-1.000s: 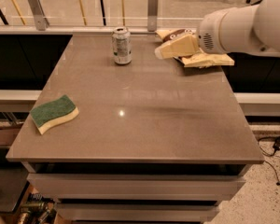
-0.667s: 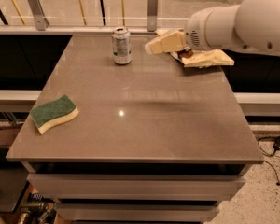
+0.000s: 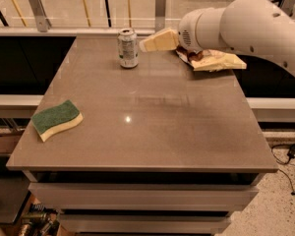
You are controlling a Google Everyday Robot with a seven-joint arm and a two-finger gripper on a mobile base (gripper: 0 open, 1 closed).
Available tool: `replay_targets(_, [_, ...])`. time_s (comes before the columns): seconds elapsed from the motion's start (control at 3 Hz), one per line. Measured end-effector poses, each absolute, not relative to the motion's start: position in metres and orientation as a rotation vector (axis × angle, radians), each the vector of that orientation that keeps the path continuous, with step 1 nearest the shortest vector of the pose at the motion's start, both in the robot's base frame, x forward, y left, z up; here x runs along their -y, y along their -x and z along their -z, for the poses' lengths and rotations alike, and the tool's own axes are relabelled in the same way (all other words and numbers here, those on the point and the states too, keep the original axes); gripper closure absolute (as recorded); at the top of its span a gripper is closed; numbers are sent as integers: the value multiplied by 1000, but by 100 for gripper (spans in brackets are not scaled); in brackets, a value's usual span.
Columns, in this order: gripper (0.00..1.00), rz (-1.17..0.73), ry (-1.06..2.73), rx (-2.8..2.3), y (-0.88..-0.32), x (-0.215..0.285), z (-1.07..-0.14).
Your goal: Move 7up can near sponge
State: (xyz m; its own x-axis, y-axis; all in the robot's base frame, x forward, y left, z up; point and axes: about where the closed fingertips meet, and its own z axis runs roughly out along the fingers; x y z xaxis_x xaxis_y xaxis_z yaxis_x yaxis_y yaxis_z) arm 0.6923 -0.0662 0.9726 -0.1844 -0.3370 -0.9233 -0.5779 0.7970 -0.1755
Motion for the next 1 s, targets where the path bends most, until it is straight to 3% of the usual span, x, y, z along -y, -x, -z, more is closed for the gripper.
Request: replay_targets(1.0, [0, -343, 728, -1758, -722, 11, -956])
